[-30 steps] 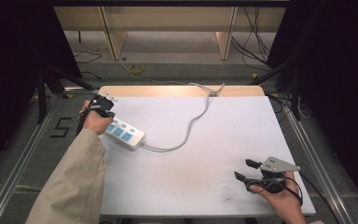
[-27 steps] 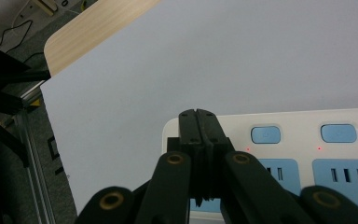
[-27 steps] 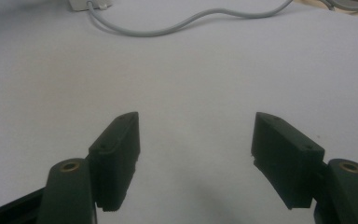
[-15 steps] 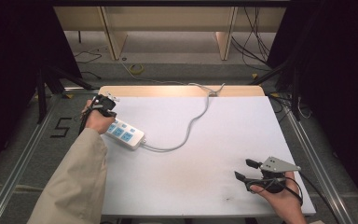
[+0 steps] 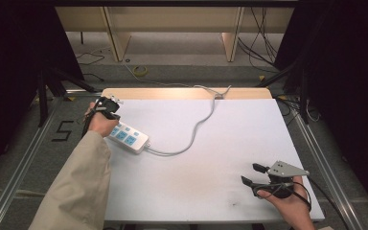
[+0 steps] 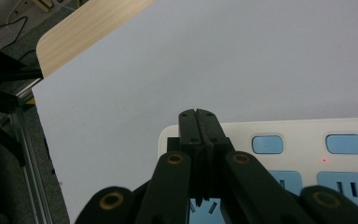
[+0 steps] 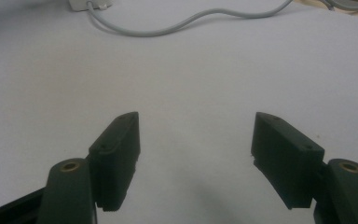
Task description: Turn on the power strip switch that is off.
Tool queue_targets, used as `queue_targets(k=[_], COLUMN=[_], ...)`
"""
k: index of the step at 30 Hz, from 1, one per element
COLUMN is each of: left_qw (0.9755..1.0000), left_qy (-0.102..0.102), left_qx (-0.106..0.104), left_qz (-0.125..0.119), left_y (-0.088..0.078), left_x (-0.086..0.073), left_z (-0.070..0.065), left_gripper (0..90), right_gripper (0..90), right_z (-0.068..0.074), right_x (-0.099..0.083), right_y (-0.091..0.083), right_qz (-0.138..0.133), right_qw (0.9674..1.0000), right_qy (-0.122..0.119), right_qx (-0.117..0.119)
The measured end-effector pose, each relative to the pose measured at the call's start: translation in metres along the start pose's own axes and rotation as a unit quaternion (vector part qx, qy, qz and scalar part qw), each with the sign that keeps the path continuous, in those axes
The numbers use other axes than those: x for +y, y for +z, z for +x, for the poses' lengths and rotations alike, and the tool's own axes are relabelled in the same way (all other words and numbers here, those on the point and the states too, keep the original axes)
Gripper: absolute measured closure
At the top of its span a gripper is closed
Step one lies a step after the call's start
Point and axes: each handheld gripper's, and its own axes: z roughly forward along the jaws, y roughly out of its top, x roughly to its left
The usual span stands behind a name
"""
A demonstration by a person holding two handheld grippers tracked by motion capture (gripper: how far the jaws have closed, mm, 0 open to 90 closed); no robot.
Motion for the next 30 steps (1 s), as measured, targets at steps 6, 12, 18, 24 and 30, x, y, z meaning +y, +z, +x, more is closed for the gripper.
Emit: queue_targets(k=[6, 12, 18, 24, 30], left_qw=[1.0, 1.0, 0.9999, 0.9999, 0.9998], left_qy=[0.001, -0.002, -0.001, -0.002, -0.003], left_qx=[0.0, -0.001, -0.002, -0.004, -0.006], left_qz=[0.004, 0.008, 0.01, 0.014, 0.019], left_y=[0.003, 0.004, 0.006, 0.01, 0.012], left_x=[0.0, -0.001, -0.001, -0.001, -0.001], left_z=[0.0, 0.001, 0.001, 0.0, -0.001], left_gripper=[89.8, 89.8, 89.8, 89.8, 89.8], right_gripper=[33.5, 33.5, 33.5, 33.5, 33.5], right_z=[0.0, 0.0, 0.0, 0.0, 0.0], right_x=[0.0, 0.0, 0.0, 0.0, 0.0], right_y=[0.0, 0.0, 0.0, 0.0, -0.001], right_qz=[0.0, -0.001, 0.0, 0.0, -0.001], right_qw=[1.0, 1.0, 1.0, 1.0, 1.0], right_qy=[0.0, 0.0, -0.001, 0.0, -0.001], right_qx=[0.0, 0.001, 0.0, 0.0, 0.0])
